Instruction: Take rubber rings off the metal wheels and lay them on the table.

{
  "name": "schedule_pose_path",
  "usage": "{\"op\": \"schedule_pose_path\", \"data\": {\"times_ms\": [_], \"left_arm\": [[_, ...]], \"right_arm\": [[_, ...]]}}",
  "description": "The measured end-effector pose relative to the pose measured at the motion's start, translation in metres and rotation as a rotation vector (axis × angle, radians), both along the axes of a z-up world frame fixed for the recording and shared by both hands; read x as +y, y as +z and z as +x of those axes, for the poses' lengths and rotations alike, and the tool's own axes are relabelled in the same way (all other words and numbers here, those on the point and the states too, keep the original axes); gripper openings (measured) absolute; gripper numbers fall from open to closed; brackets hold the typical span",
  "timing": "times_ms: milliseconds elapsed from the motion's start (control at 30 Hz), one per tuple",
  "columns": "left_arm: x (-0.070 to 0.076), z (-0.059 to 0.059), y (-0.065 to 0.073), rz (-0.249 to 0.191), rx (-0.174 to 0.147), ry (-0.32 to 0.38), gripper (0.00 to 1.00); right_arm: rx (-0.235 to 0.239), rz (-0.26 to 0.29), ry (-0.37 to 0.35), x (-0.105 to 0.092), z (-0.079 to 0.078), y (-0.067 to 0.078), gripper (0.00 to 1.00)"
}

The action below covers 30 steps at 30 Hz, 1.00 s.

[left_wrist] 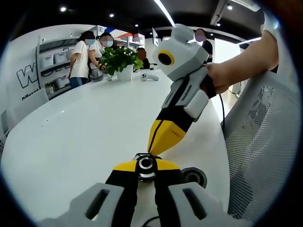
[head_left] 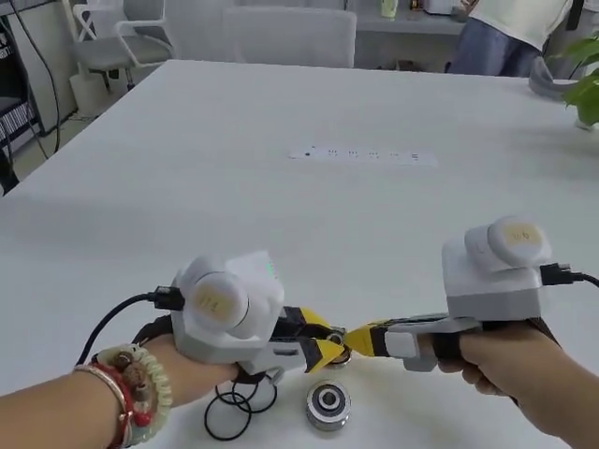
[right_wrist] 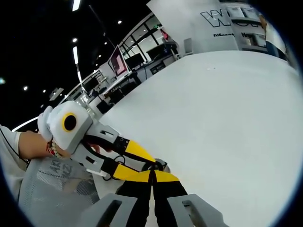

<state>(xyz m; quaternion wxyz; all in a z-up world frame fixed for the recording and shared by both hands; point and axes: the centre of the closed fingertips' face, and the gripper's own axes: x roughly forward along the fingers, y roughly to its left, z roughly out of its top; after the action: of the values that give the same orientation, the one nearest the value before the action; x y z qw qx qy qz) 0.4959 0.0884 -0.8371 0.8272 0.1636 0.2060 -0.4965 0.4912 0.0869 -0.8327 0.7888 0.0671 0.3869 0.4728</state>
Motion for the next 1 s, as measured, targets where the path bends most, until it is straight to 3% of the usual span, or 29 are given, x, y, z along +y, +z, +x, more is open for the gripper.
{"op": "schedule_pose_path", "data": {"times_ms": [367,1000], "left_arm": [[0.0001,0.0002,0.0000,-0.006,0.000,0.002,0.07],[0.0001,-0.0001,0.0002,-0.014,0.004,0.000,0.07]], "right_arm": [[-0.032,-0.003,0.031,0.0040,-0.0017,0.0027,0.00],[-0.014,0.040,0.045,0.0086,-0.0059,0.0096,0.00]]}}
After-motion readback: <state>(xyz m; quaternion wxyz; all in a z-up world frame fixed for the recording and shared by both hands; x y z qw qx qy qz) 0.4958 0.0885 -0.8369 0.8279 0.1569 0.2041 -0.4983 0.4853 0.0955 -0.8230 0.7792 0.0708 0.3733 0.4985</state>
